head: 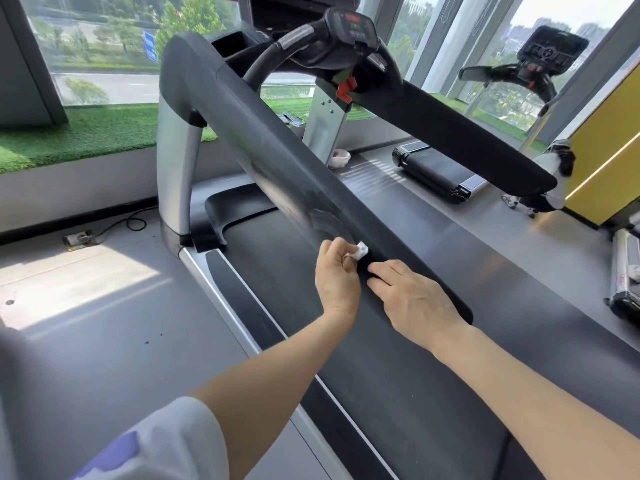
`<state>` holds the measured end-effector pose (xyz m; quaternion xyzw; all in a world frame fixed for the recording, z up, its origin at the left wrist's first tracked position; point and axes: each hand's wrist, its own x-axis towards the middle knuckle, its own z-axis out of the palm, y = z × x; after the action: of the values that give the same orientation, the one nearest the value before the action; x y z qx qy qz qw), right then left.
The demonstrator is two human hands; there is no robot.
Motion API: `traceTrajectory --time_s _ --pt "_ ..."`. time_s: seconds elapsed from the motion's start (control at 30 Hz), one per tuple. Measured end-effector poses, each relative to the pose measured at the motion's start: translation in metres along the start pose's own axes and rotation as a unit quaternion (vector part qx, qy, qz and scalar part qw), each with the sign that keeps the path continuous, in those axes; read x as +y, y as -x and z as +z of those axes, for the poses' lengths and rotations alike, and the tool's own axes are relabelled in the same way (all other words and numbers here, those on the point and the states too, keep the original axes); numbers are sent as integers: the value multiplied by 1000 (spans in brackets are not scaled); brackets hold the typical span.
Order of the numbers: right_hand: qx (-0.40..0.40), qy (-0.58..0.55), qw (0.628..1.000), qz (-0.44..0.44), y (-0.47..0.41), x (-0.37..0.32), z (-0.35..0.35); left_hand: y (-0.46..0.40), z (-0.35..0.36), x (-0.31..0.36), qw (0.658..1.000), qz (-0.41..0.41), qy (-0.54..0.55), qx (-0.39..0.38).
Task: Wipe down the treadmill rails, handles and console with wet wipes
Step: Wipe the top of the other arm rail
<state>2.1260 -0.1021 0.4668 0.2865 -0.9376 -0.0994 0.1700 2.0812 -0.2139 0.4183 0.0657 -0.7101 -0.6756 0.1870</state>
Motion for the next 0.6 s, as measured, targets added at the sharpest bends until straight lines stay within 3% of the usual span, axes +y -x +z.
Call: traceTrajectory --time_s 0.2,0.3,0.37,0.5,0.6 --pt "-32 -23 998 42 8 -5 -10 29 -14 -6 990 -89 -2 -112" --pt "-67 -67 989 110 2 -10 -16 19 -33 -3 981 -167 35 -92" --pt "-78 -148 969 183 -9 -18 -19 8 -43 0 974 -199 68 -88" --pt "-59 -346 887 299 -43 -38 -24 -3 -56 13 943 -245 189 -121" --pt "-37 -363 885 291 -62 -43 -24 -7 -66 11 927 -247 242 -146"
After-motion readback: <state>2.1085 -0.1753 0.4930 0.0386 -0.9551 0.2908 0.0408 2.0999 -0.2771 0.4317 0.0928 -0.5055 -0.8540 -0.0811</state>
